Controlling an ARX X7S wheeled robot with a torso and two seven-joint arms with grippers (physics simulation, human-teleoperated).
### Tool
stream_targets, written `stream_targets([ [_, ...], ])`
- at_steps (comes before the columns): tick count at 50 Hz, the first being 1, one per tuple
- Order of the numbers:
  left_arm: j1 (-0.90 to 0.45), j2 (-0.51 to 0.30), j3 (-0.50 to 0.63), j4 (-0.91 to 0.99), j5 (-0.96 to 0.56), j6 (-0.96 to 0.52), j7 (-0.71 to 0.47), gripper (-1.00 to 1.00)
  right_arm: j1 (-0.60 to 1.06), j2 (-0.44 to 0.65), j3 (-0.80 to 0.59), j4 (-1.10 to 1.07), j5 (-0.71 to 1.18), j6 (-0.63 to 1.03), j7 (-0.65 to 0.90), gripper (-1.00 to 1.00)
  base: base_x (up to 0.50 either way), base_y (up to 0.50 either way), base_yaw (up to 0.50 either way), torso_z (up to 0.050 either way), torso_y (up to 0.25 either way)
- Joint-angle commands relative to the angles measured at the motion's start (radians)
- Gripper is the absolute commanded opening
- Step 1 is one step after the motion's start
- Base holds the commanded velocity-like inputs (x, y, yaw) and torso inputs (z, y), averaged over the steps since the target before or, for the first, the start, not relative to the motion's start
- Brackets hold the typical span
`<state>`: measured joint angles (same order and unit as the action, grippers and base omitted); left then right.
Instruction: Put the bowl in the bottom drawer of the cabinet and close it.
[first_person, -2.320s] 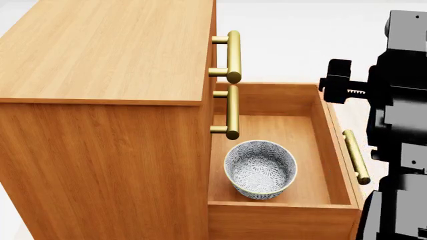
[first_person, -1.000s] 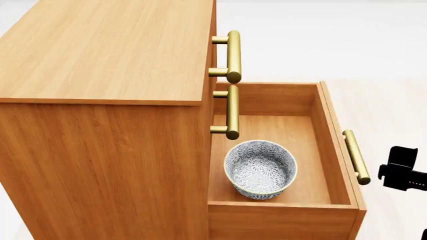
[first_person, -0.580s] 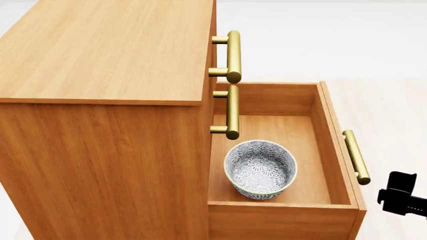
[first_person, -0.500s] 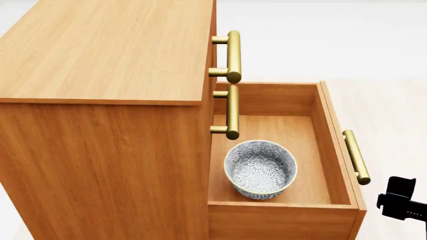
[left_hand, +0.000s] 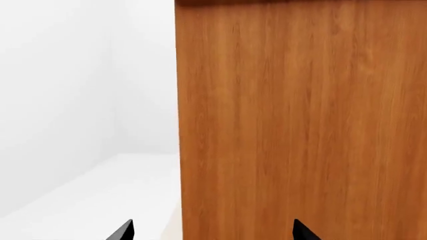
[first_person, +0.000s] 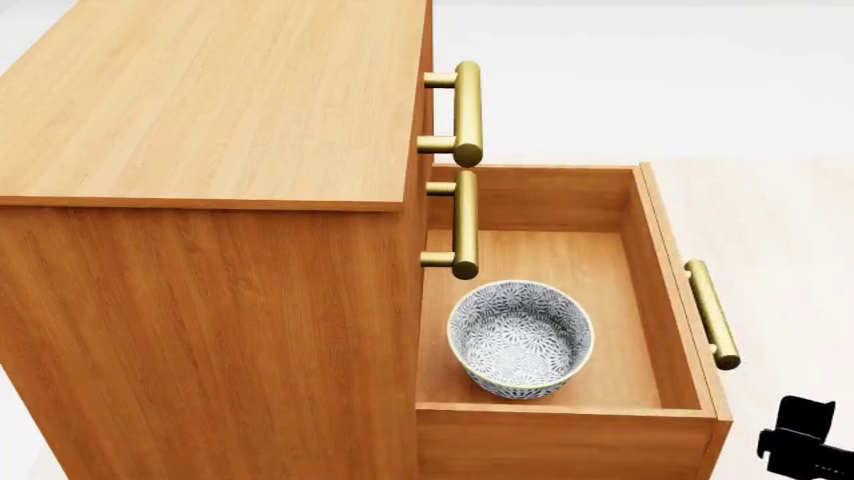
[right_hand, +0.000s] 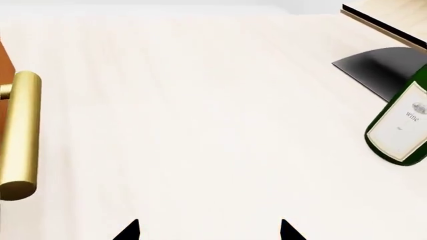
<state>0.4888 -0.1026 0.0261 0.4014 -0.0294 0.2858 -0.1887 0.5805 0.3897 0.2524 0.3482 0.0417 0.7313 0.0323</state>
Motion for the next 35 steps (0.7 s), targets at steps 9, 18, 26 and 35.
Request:
stream_targets([
  [9, 0.007, 0.009, -0.015, -0.002, -0.01, 0.004, 0.001, 1.0, 0.109, -0.021, -0.082, 0.177, -0.02, -0.054, -0.025, 1.0, 0.0, 0.0, 0.0, 0.0, 0.0],
  [18, 0.005, -0.003, -0.005, -0.011, -0.009, 0.012, -0.014, 1.0, 0.166, -0.054, -0.152, 0.285, -0.04, -0.117, -0.05, 1.0, 0.0, 0.0, 0.0, 0.0, 0.0],
  [26, 0.003, -0.012, 0.002, -0.012, -0.012, 0.013, -0.03, 1.0, 0.201, -0.072, -0.189, 0.373, -0.051, -0.162, -0.065, 1.0, 0.0, 0.0, 0.0, 0.0, 0.0],
  [35, 0.007, -0.023, 0.011, 0.001, -0.011, 0.005, -0.045, 1.0, 0.215, -0.088, -0.226, 0.402, -0.058, -0.181, -0.096, 1.0, 0.0, 0.0, 0.0, 0.0, 0.0],
])
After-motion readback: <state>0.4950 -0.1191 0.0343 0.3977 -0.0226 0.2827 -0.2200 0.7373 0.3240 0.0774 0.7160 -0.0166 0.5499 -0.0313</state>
